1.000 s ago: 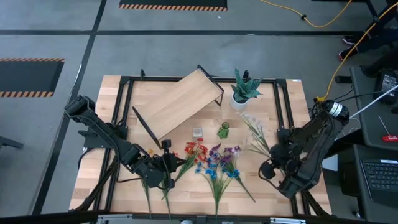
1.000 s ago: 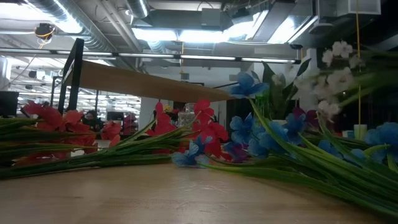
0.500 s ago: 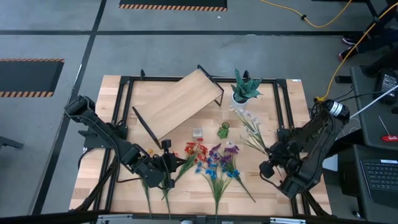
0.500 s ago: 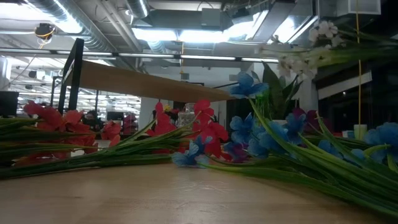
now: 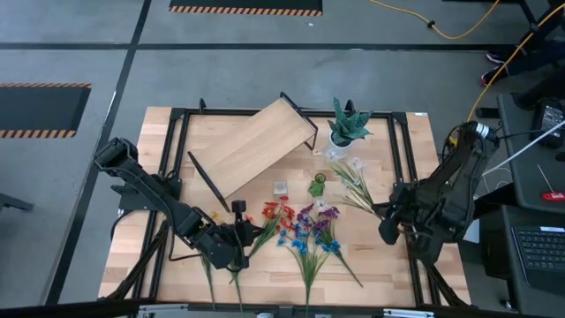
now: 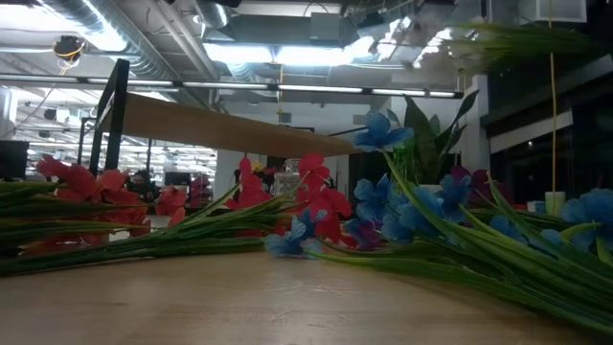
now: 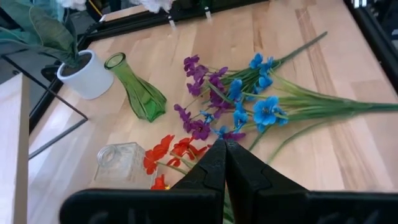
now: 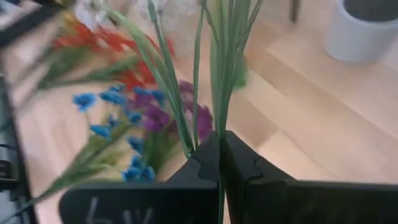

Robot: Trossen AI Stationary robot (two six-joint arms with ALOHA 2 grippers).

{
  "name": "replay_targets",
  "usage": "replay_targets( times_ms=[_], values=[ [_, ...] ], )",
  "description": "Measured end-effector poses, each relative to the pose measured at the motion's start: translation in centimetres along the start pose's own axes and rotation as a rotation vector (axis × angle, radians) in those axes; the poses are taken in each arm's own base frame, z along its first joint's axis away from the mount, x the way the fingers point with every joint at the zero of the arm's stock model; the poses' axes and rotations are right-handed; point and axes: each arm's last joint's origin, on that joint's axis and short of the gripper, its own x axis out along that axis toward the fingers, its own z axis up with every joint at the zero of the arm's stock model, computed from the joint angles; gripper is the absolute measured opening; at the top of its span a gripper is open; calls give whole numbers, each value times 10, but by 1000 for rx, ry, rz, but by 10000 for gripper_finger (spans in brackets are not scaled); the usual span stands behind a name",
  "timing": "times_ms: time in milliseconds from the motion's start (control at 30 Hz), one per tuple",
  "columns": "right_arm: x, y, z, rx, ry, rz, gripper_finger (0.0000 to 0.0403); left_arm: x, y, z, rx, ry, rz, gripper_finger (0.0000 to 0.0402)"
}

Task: Pick and place flowers into a vace then onto a shelf
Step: Put the white flowers into the green vase

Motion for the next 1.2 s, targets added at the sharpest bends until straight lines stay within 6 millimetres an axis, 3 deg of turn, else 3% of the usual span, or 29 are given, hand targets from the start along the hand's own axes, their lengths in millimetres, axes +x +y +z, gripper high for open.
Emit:
replay_targets(
  times_ms=[167, 367, 700, 900, 1067, 1200],
  values=[
    [10, -18, -2, -16, -106, 100, 0, 0, 0, 2, -15, -14, -4, 3],
    [21, -18, 1, -106, -252, 168, 0, 3, 3, 3, -27, -17, 7, 3],
    [40, -3, 26, -332, -342, 298, 0, 12, 12, 12, -55, -57, 28, 3],
    [51, -13, 41, -404, -496, 355, 0, 12, 11, 14, -69, -73, 26, 3],
    [56, -18, 50, -466, -686, 500, 0, 11, 12, 14, -74, -76, 35, 3],
    [67, -28, 54, -452, -756, 466, 0, 11, 12, 14, -116, -82, 54, 3]
  ],
)
